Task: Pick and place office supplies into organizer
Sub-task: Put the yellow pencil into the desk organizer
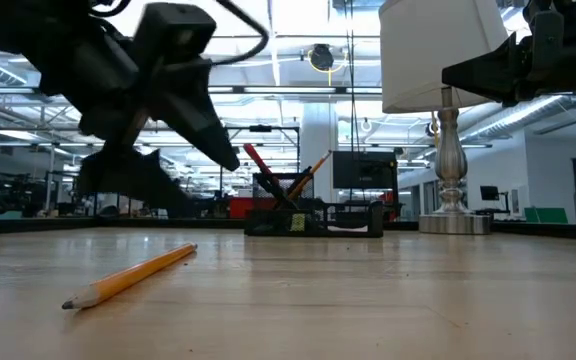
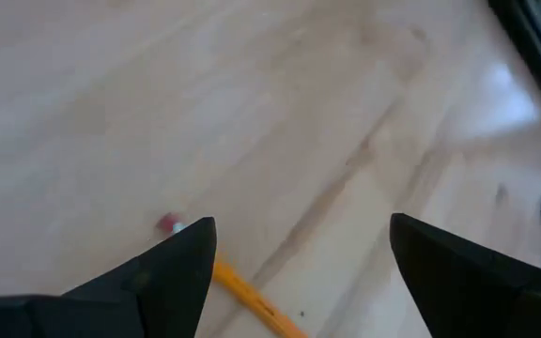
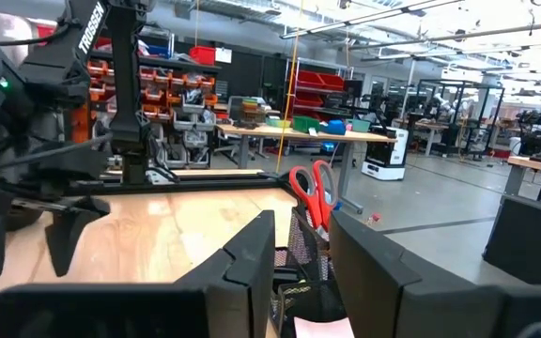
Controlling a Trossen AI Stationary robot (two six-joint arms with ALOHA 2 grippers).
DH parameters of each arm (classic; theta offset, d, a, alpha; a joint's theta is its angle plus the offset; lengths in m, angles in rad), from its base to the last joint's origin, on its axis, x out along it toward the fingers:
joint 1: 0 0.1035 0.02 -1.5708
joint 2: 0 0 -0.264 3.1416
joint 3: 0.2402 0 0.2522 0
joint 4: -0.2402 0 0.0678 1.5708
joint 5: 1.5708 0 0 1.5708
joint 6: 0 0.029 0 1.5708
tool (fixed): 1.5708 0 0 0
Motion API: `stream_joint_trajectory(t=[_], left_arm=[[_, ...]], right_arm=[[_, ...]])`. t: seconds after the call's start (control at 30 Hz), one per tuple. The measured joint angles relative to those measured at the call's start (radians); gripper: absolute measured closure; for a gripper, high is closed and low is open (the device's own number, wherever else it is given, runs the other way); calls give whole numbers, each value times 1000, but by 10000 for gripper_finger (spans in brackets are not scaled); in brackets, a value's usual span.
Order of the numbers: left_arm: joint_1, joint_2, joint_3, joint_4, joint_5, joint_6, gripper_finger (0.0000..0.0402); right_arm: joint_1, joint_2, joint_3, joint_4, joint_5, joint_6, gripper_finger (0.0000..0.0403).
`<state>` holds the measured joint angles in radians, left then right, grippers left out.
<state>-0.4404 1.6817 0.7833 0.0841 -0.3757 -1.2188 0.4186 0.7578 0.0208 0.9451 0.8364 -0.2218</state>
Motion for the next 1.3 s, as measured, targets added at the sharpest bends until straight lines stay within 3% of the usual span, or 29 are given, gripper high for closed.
stream_joint_trajectory(t=[0.17,0.37,0.43,0.6,0.87,1.17,1.3], left_arm=[[17,0,0,-12,15,-252,80],[-2,40,16,-25,-209,-613,80],[4,87,55,-93,-207,-637,80],[44,195,242,-409,-68,-729,80],[33,368,515,-812,-32,-831,80],[18,416,562,-843,-13,-891,80],[-12,447,558,-826,-180,-904,80]], right_arm=[[0,0,0,0,0,0,303],[0,0,0,0,0,0,303],[0,0,0,0,0,0,303],[0,-1,0,0,0,0,303],[0,0,0,0,0,0,303],[0,0,0,-1,0,0,303],[0,0,0,0,0,0,303]])
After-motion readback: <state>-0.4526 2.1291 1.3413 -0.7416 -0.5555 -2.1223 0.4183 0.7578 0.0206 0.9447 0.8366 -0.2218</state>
